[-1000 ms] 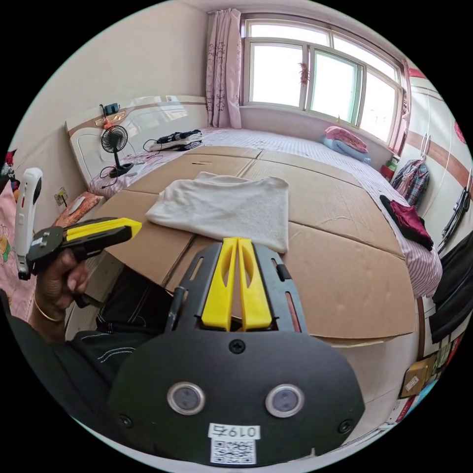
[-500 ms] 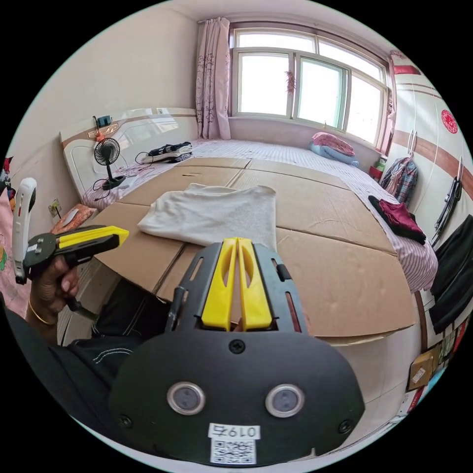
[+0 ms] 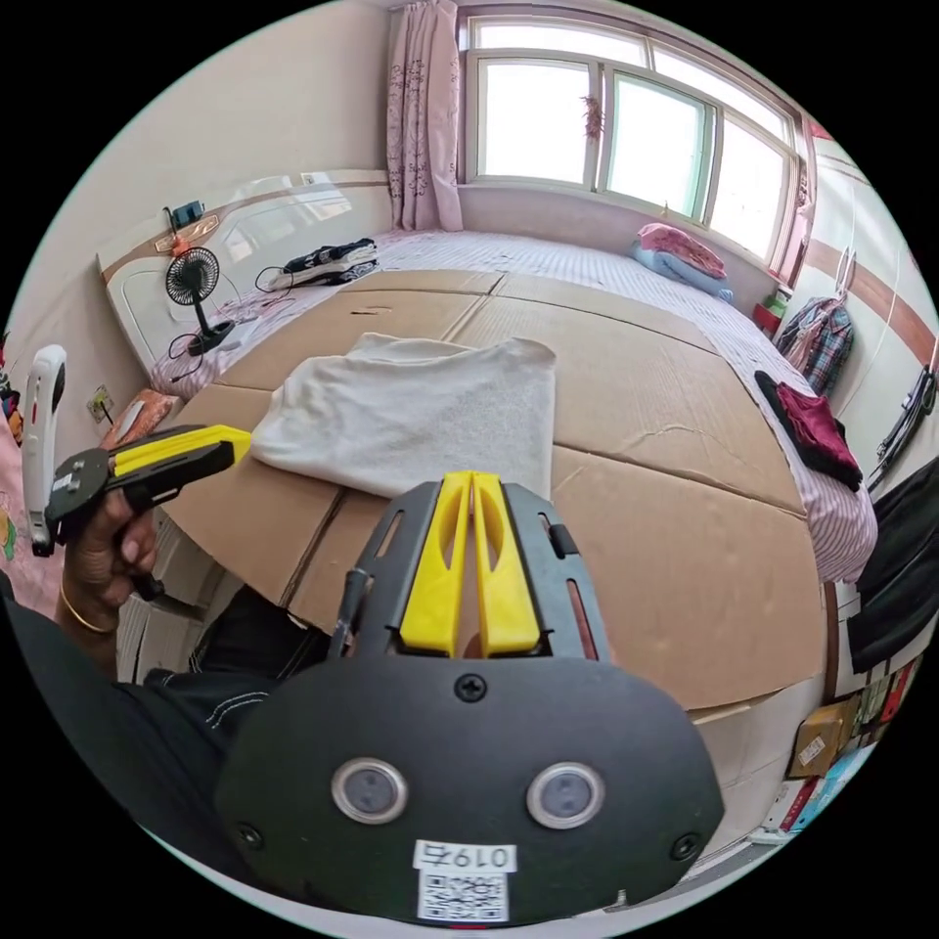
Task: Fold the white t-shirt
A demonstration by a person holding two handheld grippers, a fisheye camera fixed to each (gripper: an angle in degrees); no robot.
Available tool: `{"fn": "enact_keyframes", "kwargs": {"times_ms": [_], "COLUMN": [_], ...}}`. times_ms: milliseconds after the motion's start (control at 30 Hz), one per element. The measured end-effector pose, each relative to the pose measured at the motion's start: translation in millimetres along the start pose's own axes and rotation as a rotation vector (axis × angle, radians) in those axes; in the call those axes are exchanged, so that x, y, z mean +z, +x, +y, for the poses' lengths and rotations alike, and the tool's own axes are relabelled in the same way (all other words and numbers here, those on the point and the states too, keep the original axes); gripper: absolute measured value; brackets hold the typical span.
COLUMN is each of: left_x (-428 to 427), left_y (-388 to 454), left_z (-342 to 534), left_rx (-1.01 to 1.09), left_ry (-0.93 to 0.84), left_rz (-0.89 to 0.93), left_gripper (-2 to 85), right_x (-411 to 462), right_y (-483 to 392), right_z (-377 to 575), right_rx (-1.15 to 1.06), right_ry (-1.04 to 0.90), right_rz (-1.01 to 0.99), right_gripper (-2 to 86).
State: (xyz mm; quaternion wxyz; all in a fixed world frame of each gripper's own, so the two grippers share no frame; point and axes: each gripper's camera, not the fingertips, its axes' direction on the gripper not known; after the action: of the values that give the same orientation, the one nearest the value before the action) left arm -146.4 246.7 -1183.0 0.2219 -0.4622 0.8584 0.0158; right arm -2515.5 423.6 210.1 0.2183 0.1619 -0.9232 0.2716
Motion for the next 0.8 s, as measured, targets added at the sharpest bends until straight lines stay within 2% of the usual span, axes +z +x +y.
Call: {"fn": "enact_keyframes", "kwargs": {"times_ms": [333,533,633,800], "left_x": [19.3,16.6,13.0,17.8], "left_y": [-8.5,-15.4,-14.1,7.2], "left_z": [-28.7,-46.0,-54.2,-59.4], "left_rx": [0.041,0.086,0.119,0.300], "left_ry": [-0.073,-0.065,-0.060,-0.101], "left_rz": [0.053,0.101,0.144,0.135], "left_gripper": [1.0,2.2,3.8,8.4], "right_x": [42.6,55.0,59.8,71.4], "right_y": [51.3,82.1,97.8,117.2], "right_z": [-24.3,-33.3,-39.6,-40.4], "right_rx": [0.009,0.011,-0.017,-0.139], "right_ry": [-0.080,-0.028,0.001,0.018], "right_rz": [0.067,0.029,0.005,-0.002], "right_gripper": [-0.9,0.3,4.6,7.3]}}
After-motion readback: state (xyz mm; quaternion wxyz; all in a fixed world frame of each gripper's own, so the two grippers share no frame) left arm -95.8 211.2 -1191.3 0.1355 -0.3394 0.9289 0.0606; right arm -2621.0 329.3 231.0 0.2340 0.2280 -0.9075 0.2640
